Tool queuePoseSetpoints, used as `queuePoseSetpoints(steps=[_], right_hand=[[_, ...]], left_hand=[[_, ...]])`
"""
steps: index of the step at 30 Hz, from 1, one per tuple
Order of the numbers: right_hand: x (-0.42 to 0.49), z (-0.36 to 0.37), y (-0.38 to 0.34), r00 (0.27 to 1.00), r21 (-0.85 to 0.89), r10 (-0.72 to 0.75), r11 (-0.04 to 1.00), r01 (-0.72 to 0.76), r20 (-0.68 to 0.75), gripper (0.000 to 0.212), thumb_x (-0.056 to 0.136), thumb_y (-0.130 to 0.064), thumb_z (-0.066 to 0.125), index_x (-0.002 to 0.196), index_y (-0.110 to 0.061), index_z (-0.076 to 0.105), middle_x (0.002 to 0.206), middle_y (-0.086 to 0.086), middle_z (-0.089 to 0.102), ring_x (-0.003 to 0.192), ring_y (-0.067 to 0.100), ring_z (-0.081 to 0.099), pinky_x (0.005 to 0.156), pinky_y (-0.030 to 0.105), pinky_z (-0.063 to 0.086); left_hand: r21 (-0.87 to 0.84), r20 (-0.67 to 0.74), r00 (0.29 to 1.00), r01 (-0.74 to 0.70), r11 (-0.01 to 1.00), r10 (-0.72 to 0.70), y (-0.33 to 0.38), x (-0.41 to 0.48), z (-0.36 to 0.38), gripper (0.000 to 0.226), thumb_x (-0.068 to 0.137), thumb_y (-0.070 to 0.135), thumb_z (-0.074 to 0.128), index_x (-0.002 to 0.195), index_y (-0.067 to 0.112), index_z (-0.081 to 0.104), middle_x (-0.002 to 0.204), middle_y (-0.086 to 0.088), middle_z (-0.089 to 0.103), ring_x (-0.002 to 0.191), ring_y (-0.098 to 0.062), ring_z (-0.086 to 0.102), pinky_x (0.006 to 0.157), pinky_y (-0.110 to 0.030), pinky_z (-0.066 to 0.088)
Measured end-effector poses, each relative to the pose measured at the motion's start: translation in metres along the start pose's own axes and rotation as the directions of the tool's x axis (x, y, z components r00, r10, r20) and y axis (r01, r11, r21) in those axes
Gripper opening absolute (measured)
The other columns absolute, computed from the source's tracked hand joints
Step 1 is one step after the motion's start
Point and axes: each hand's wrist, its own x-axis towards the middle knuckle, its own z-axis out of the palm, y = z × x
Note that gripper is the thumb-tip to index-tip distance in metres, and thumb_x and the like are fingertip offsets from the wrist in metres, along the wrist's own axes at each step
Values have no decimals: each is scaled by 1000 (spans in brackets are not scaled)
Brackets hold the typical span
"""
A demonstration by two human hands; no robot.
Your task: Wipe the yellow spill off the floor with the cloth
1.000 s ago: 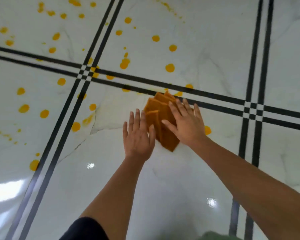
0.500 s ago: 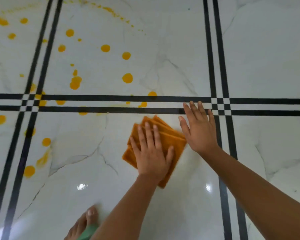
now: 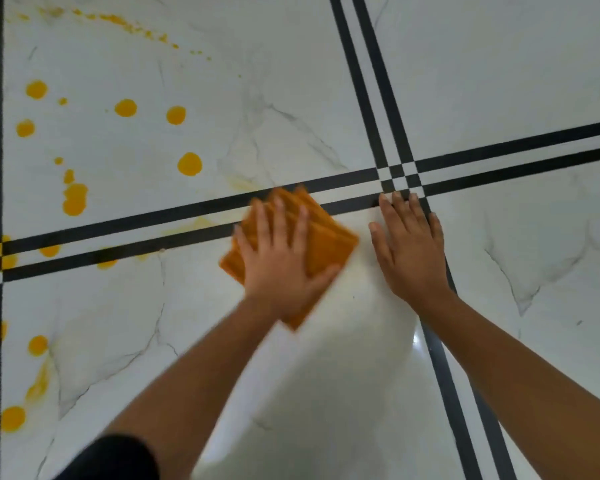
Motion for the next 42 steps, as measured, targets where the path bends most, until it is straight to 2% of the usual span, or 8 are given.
queuePoseSetpoints(steps=[4,7,9,14,19,23,34,42], right_hand=[[5,1,-4,1000,10,-21,1000,21,-20,71,88,-54,4,147,-21,23,155,4,25,145,21,12,115,39,4],[10,-2,-1,1000,6,-12,1000,12,-6,72,87,-54,2,148,-22,22,155,4,23,145,21,11,116,41,5],[13,-5,-2,999,-20,-51,998,51,19,73,87,-54,1,148,-21,22,156,4,22,145,21,11,116,41,5],[31,-11,-22,975,-72,-192,977,200,110,66,91,-52,8,148,-21,23,156,4,21,146,20,10,116,39,2],[52,-27,-51,938,-110,-289,943,313,191,54,99,-44,20,149,-23,18,157,2,15,146,19,5,116,40,1],[64,-50,-76,883,-192,-375,879,435,283,54,99,-44,20,149,-23,14,158,1,12,146,18,3,117,40,0],[121,-73,-182,760,-278,-357,778,564,543,56,98,-48,20,149,-24,15,158,-1,14,146,18,6,116,39,7],[186,-16,-185,825,-136,-420,856,498,379,55,99,-45,23,149,-23,16,158,-1,14,146,17,5,116,37,7]], left_hand=[[-161,-46,938,332,929,-343,3,51,-19,97,75,81,15,149,23,-8,156,-17,-11,140,-42,-14,105,-70,0],[26,16,988,-152,988,152,22,-11,1,94,73,84,11,146,31,-15,155,-11,-18,139,-40,-21,106,-69,-4],[92,33,963,-268,959,266,7,-5,2,93,72,85,11,145,35,-17,156,-8,-19,140,-36,-22,107,-67,-3],[-155,-94,944,300,941,-317,-20,53,-19,90,78,79,17,149,28,-6,157,-12,-11,141,-39,-13,107,-67,-1],[103,-17,960,-275,956,279,-61,7,-9,86,76,80,10,147,36,-9,157,-7,-12,142,-33,-16,110,-61,-5],[-160,-129,926,335,929,-356,-123,43,-25,83,81,74,18,149,31,1,158,-9,-6,143,-34,-9,109,-64,3],[-333,149,925,380,863,-350,-97,39,-53,77,88,66,14,148,25,-12,154,-12,-23,138,-38,-25,106,-66,-12],[-261,-58,857,482,836,-512,-167,131,-59,76,85,69,15,148,32,-7,157,-7,-14,142,-34,-17,106,-66,-9]])
